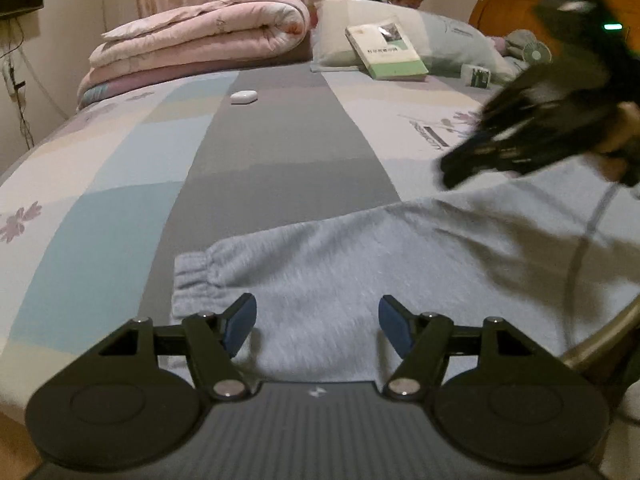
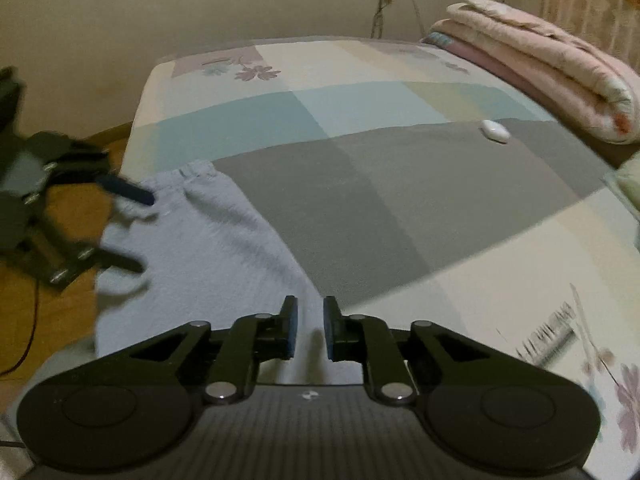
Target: Fold clothes
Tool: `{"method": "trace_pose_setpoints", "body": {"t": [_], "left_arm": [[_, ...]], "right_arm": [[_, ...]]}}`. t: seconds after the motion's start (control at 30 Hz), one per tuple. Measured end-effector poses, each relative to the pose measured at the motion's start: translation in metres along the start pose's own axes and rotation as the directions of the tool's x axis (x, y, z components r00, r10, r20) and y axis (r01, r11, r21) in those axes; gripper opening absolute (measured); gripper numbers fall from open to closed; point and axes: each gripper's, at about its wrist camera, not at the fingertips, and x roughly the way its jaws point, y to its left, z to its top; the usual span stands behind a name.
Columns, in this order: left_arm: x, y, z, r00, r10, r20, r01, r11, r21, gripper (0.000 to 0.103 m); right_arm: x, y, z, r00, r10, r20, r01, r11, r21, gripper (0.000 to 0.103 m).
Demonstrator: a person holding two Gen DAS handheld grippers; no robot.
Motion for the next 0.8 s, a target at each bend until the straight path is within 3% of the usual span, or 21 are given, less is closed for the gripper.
{"method": "trace_pose_setpoints", "body": {"t": [0.17, 0.37, 0.47, 0.57, 0.7, 0.8], "left_arm": [[0.011, 0.001, -0.015, 0.992, 0.048, -0.121, -0.046, 0.999, 0.018, 0.069], [-0.01, -0.006, -0.03, 0.989, 0.067, -0.135, -0.058, 0.996, 0.071, 0.07], [-0.02, -0.018, -0.017, 0.989, 0.104, -0.102, -0.091, 0.988, 0.124, 0.07], [-0.027, -0.032, -0.002, 0.999, -0.002, -0.037, 0.007, 0.992, 0.127, 0.074], [-0.008, -0.047, 0.002, 0.988, -0.139, -0.074, 0.145, 0.985, 0.089, 0.075], [0.004, -0.036, -0.013, 0.979, -0.126, -0.163, 0.125, 0.992, -0.016, 0.075]], "right_arm": [[-0.043, 0.001, -0.042, 0.998, -0.051, -0.039, 0.055, 0.992, 0.113, 0.037], [-0.06, 0.005, -0.108, 0.984, -0.114, -0.136, 0.149, 0.946, 0.287, 0.046], [-0.055, 0.011, -0.133, 0.964, -0.18, -0.197, 0.235, 0.92, 0.313, 0.05], [-0.06, 0.013, -0.138, 0.969, -0.187, -0.16, 0.234, 0.898, 0.372, 0.055], [-0.059, 0.021, -0.132, 0.965, -0.215, -0.147, 0.255, 0.895, 0.367, 0.058], [-0.058, 0.024, -0.132, 0.964, -0.222, -0.147, 0.261, 0.893, 0.366, 0.077]]}}
